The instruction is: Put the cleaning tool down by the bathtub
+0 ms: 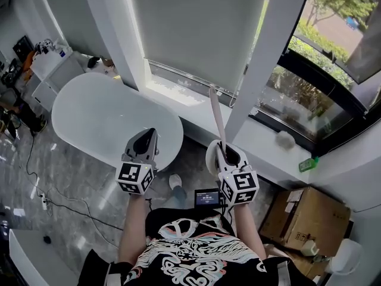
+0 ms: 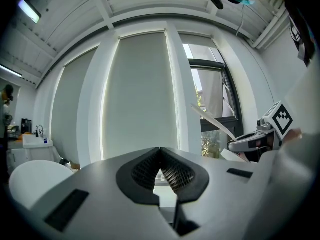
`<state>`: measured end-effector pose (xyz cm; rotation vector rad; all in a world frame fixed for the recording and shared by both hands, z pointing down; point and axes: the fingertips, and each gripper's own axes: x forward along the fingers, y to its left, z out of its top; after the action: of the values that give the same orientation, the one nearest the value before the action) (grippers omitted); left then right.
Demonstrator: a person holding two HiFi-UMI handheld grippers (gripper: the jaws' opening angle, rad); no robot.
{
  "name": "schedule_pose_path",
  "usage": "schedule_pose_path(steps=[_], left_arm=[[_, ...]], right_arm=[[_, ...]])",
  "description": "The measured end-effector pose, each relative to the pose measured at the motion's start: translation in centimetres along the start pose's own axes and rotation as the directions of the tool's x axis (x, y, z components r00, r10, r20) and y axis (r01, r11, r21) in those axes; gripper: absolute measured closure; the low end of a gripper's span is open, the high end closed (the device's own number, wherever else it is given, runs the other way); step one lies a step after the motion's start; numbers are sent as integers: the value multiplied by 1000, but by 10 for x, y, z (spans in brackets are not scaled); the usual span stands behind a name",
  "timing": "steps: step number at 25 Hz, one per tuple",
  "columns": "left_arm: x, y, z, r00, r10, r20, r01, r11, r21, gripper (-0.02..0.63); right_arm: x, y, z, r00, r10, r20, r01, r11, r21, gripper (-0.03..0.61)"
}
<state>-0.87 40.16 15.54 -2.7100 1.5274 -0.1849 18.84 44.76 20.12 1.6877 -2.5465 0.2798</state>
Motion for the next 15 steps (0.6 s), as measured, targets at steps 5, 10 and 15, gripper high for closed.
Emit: schedule_pose_path(steps=[5,10,15], left_arm=[[22,18,-5,1000,7,-3,-7,1000,-15,597],[57,43,-8,1000,7,2,-7,999,-34,597],[102,71,-8,1000,-13,2,13,999,-33,597]], right_arm=[[28,-8,0,1000,4,-20,-4,1000,-4,520],[67,-19,-1,999,-3,-44,3,1000,-2,520],[116,-30,8,998,-4,-58,4,1000,-2,520]])
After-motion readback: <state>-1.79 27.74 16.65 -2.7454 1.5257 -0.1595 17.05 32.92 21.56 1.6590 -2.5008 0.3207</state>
